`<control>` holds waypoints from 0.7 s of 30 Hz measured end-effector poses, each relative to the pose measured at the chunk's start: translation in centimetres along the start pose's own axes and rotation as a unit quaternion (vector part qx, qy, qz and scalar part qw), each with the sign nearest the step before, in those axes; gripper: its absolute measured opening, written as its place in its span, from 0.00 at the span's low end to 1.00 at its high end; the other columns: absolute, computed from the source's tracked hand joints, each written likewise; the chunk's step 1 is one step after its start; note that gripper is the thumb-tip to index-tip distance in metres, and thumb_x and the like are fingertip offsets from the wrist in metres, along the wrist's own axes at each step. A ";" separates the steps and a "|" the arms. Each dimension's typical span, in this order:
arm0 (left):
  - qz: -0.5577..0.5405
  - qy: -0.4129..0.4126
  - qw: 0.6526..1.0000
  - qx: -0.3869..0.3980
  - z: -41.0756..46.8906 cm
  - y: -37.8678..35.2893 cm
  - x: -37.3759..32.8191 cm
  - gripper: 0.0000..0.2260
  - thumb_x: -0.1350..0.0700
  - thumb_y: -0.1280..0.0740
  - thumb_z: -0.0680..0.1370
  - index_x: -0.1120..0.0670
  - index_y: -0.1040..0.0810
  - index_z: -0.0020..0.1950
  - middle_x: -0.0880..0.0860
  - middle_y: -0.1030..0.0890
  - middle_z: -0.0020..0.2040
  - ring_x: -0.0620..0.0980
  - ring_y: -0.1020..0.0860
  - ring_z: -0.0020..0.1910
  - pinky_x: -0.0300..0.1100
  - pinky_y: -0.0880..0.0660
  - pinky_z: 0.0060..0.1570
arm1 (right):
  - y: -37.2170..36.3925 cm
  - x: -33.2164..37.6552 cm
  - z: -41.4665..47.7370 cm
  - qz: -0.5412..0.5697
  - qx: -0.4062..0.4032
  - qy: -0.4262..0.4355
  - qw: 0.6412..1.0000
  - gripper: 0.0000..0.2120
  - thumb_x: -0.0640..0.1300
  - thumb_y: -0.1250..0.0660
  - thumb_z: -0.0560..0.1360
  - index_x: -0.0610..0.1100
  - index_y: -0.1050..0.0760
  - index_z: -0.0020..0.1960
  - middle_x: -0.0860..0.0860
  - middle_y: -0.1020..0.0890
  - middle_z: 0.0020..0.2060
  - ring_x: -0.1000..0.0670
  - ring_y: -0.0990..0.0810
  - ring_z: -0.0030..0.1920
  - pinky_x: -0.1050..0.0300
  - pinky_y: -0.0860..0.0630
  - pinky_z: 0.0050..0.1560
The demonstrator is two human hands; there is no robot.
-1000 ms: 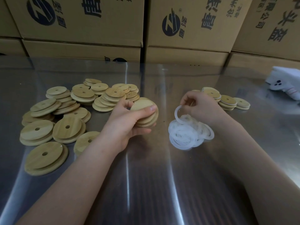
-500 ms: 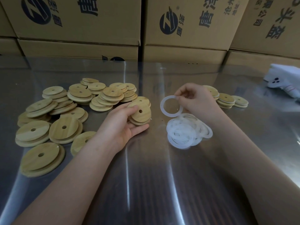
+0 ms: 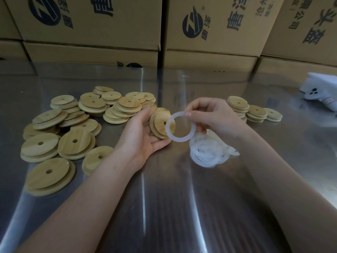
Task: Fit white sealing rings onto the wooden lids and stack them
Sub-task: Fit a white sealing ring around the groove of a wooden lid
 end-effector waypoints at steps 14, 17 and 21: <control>0.138 -0.092 0.985 0.046 -0.5 -0.8 0.7 0.21 0.67 0.33 0.76 0.44 0.22 0.62 0.52 0.16 0.54 0.51 0.16 0.52 0.49 0.18 0.50 | -2.2 -1.0 0.4 -0.040 -0.077 0.054 0.995 0.04 0.40 0.27 0.73 0.46 0.18 0.41 0.53 0.21 0.37 0.60 0.25 0.31 0.69 0.30 0.31; 0.161 -0.109 0.980 0.042 -0.6 -0.9 0.7 0.21 0.69 0.34 0.77 0.44 0.22 0.61 0.53 0.16 0.53 0.50 0.16 0.52 0.50 0.18 0.51 | -2.2 -1.0 0.4 -0.042 -0.070 0.061 0.995 0.05 0.40 0.28 0.74 0.48 0.19 0.41 0.57 0.20 0.34 0.60 0.25 0.31 0.68 0.29 0.31; 0.201 -0.147 0.968 0.038 -0.8 -1.0 0.7 0.22 0.70 0.35 0.78 0.47 0.23 0.64 0.56 0.16 0.52 0.50 0.16 0.51 0.48 0.18 0.51 | -2.1 -0.9 0.4 -0.050 -0.074 0.072 0.993 0.06 0.39 0.29 0.75 0.49 0.19 0.41 0.58 0.19 0.33 0.60 0.24 0.31 0.70 0.29 0.31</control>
Point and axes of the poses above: each hand's wrist, its own z-axis towards the middle knuckle, its own y-axis out of the back of the hand, x = y × z, the point moved 1 cm from there along z, towards the middle knuckle
